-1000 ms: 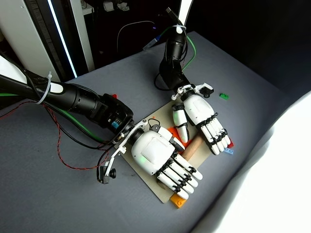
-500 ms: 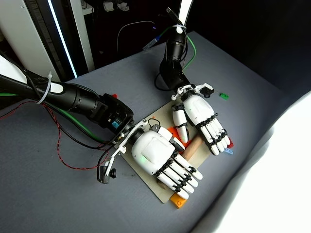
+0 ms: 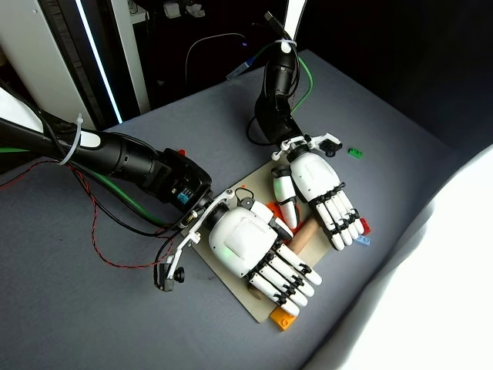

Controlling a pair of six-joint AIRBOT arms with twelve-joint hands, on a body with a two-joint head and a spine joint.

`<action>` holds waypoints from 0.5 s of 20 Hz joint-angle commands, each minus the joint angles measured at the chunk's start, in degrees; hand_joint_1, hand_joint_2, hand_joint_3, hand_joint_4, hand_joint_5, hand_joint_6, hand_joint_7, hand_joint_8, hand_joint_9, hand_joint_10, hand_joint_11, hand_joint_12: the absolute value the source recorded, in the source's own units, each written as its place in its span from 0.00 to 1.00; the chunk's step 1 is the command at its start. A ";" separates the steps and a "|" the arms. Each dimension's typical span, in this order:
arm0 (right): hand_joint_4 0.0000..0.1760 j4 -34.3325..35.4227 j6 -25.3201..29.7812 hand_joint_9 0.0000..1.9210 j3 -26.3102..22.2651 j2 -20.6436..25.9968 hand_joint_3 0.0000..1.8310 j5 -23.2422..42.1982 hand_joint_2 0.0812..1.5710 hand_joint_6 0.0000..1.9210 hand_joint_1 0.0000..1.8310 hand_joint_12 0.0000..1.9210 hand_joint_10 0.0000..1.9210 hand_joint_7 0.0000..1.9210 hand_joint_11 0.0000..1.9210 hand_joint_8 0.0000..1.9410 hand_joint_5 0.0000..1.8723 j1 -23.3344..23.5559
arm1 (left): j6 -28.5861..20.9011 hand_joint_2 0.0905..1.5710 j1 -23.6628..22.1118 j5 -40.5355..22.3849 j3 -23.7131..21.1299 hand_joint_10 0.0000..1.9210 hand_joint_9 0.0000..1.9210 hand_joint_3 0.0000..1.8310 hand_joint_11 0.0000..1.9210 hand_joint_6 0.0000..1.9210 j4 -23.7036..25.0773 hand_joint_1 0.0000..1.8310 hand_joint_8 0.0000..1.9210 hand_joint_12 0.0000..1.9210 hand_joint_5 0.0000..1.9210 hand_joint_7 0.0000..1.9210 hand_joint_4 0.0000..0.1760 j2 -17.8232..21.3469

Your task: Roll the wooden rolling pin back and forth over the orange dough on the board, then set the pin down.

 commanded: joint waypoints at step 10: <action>0.00 -3.60 0.00 0.00 0.17 0.23 0.00 5.03 0.99 0.00 0.00 0.00 0.00 0.02 0.00 0.00 0.03 0.28 | -0.60 0.95 -0.13 -4.53 0.27 0.00 0.00 0.00 0.00 0.00 2.24 0.00 0.00 0.00 0.01 0.02 0.00 0.44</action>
